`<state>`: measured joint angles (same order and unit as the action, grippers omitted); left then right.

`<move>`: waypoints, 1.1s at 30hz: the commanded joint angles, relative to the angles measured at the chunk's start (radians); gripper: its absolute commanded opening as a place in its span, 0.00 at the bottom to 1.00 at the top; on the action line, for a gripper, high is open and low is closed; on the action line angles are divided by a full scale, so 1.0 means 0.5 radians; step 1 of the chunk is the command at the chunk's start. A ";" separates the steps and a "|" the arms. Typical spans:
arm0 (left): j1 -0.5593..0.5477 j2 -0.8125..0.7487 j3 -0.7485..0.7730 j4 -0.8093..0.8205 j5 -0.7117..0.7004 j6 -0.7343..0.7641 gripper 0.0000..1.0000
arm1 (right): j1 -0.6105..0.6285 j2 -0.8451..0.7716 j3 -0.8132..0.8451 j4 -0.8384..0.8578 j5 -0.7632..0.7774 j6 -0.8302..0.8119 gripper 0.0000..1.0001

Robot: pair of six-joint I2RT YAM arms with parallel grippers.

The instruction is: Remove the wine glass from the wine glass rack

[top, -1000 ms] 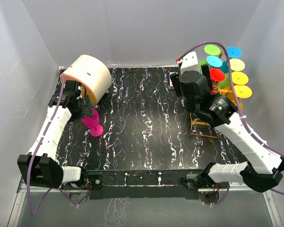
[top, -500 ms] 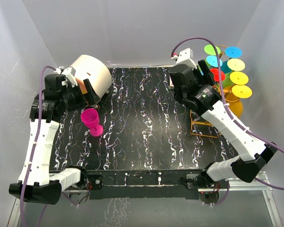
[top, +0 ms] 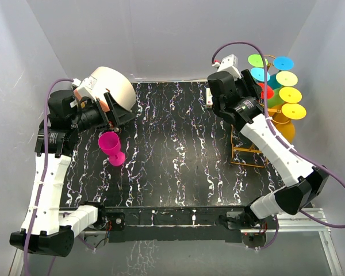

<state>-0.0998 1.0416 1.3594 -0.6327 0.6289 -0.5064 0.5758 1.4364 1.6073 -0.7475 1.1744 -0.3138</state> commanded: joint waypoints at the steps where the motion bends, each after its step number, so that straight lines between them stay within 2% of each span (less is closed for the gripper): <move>1: 0.009 -0.062 -0.004 0.017 0.088 -0.017 0.99 | -0.050 0.012 0.008 0.145 0.003 -0.009 0.47; 12: 0.009 -0.073 -0.015 -0.032 0.065 0.037 0.99 | -0.140 0.061 -0.039 0.228 -0.029 -0.024 0.40; 15: 0.009 -0.072 -0.016 -0.037 0.063 0.046 0.99 | -0.145 0.075 -0.037 0.237 -0.016 -0.037 0.32; 33: 0.009 -0.072 -0.014 -0.066 0.051 0.069 0.99 | -0.144 0.042 -0.012 0.286 0.008 -0.111 0.03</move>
<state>-0.0998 1.0283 1.3590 -0.6598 0.6373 -0.4808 0.5037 1.4799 1.5871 -0.6540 1.1576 -0.3626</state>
